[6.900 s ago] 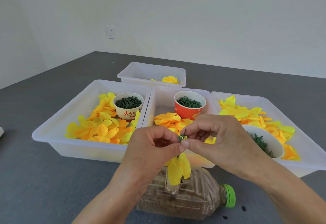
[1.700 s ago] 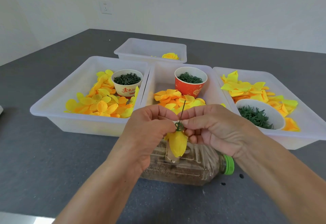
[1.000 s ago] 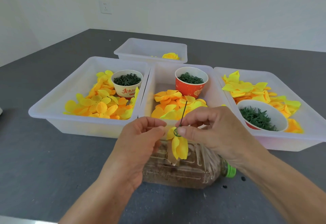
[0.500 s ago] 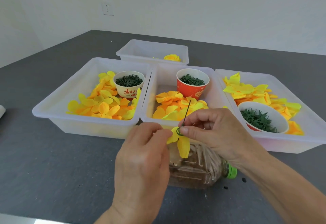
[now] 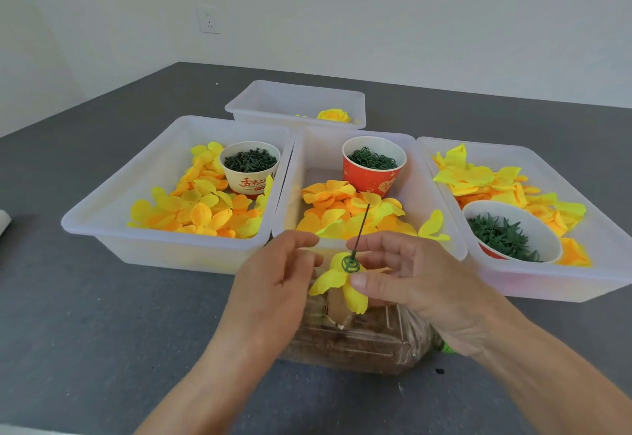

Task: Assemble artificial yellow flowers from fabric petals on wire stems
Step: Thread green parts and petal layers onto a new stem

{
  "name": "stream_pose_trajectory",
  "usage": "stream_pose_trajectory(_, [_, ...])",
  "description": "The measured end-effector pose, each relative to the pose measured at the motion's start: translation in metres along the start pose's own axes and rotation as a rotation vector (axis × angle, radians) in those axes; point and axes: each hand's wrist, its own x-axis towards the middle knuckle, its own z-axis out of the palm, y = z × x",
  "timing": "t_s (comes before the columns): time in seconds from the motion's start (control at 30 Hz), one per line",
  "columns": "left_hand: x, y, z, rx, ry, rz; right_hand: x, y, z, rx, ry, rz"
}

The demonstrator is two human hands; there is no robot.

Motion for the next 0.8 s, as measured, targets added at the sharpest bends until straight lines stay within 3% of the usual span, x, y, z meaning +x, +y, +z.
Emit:
stream_pose_trajectory(0.17, [0.016, 0.009, 0.000, -0.290, -0.239, -0.183, 0.002, -0.003, -0.003, 0.097, 0.009, 0.011])
stream_pose_trajectory(0.43, [0.030, 0.007, -0.004, -0.603, -0.181, -0.248, 0.001, -0.004, -0.007, 0.206, 0.056, -0.032])
stream_pose_trajectory(0.6, [0.019, 0.002, -0.010, -0.476, -0.297, -0.155, -0.006, -0.001, -0.003, 0.141, 0.050, -0.035])
stream_pose_trajectory(0.8, [0.011, 0.008, -0.013, -0.358, -0.257, -0.022, -0.010, -0.002, 0.007, -0.110, 0.121, -0.122])
